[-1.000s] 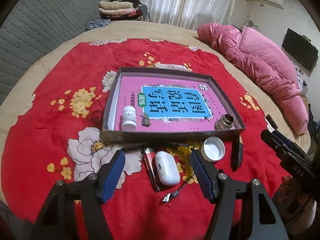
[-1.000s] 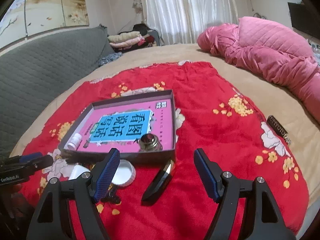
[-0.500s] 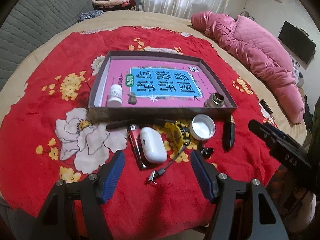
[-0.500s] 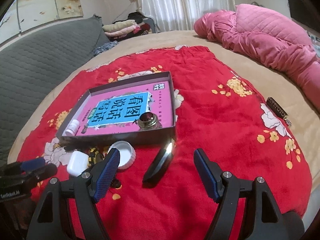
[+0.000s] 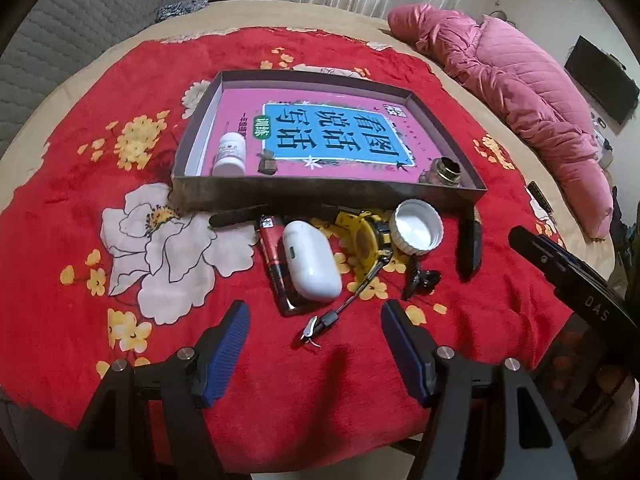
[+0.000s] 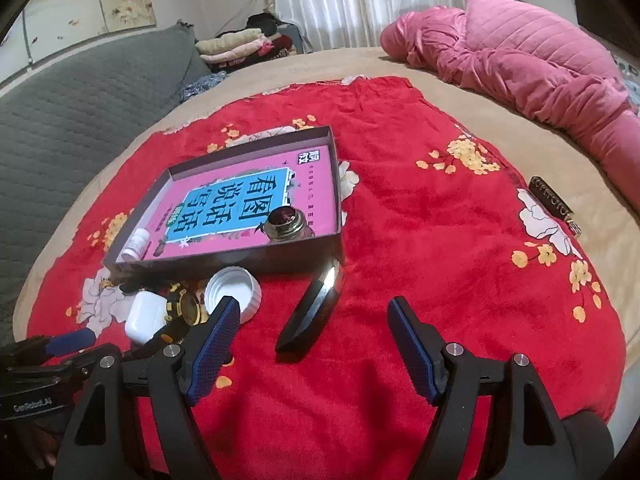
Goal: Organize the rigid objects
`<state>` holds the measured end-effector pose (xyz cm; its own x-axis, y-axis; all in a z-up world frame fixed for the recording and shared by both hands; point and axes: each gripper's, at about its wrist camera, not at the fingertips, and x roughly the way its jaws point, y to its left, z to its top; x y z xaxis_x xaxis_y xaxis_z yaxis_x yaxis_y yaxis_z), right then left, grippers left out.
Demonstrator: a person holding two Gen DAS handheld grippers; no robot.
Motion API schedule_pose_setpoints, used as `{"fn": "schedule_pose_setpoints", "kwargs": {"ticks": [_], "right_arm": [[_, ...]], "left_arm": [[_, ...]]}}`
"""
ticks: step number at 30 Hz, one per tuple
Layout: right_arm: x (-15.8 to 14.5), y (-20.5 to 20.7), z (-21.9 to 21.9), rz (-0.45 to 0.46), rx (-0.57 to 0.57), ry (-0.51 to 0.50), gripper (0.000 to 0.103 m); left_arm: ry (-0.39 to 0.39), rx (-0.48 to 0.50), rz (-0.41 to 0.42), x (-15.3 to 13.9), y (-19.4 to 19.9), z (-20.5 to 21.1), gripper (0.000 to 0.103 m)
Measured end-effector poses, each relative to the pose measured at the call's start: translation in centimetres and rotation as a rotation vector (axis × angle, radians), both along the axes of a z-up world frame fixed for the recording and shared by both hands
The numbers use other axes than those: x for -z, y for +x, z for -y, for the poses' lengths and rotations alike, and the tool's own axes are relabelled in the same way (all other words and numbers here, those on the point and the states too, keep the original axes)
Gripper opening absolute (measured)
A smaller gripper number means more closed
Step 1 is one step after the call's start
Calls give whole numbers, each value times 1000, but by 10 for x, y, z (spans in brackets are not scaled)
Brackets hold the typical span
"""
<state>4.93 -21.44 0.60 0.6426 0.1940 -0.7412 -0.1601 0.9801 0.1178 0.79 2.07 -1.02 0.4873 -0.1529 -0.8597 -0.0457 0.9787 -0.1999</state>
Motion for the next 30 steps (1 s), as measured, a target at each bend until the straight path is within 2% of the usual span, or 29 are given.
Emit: {"fn": "schedule_pose_setpoints", "kwargs": {"ticks": [10,21,30], "right_arm": [[2,2,1,1,7,-10,77],[14,8,9,-32,31,-9,77],[20,12,7,-44,18,-9,77]], "left_arm": [[-6,-33,-4,3,1,-12,67],[-20,7,-7,9,8,-1,67],[-13,-2,-2,10,13,0,67]]}}
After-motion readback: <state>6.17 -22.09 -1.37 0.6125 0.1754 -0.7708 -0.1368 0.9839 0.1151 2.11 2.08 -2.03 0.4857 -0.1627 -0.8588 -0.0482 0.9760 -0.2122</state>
